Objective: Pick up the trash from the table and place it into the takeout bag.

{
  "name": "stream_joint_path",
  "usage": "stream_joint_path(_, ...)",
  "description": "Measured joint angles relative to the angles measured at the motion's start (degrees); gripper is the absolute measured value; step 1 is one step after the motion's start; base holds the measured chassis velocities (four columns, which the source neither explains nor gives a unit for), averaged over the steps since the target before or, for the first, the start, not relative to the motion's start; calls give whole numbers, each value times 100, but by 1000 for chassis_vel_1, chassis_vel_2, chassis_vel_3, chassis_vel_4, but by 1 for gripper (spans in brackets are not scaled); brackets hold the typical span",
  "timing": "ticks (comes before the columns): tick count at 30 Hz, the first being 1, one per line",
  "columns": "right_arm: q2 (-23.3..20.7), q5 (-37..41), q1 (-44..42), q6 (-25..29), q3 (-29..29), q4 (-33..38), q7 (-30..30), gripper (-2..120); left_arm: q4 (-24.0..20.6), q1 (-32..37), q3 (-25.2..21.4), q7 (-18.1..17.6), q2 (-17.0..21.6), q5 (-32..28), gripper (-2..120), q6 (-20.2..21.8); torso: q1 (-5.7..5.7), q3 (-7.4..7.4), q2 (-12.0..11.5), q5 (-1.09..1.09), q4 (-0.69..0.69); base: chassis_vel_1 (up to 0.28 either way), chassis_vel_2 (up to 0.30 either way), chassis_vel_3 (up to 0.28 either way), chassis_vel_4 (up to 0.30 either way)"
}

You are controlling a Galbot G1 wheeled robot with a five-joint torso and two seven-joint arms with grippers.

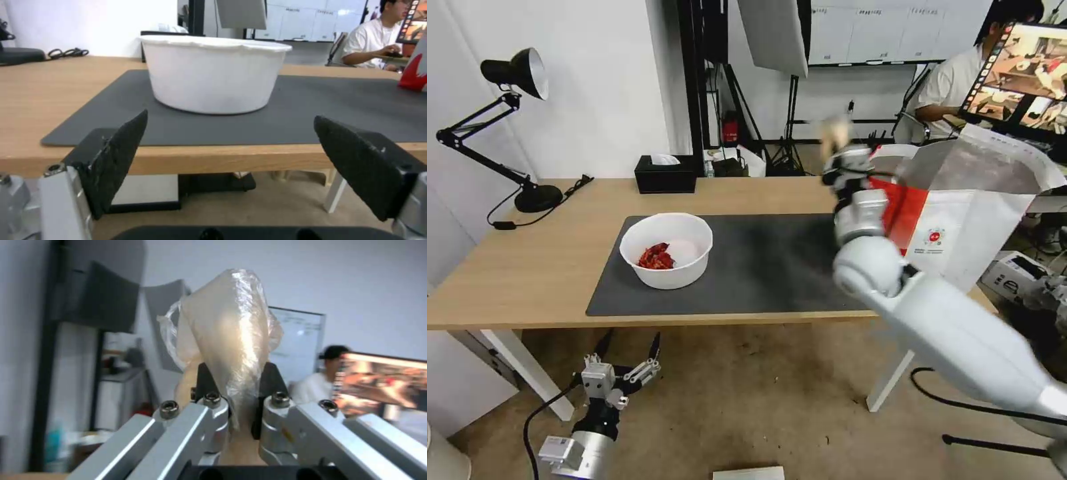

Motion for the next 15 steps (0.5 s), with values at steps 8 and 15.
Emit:
stream_joint_path(8, -1004, 744, -206, -672, 756, 258, 579, 4, -160, -83, 295, -82, 8, -41, 100, 140, 1, 0, 0, 0, 0, 0, 0, 0, 0)
stream_joint_path(15, -1235, 994, -364, -827, 922, 193, 562, 4, -204, -103, 377, -83, 21, -15, 100, 154, 1, 1, 0, -1, 0, 0, 0, 0, 0)
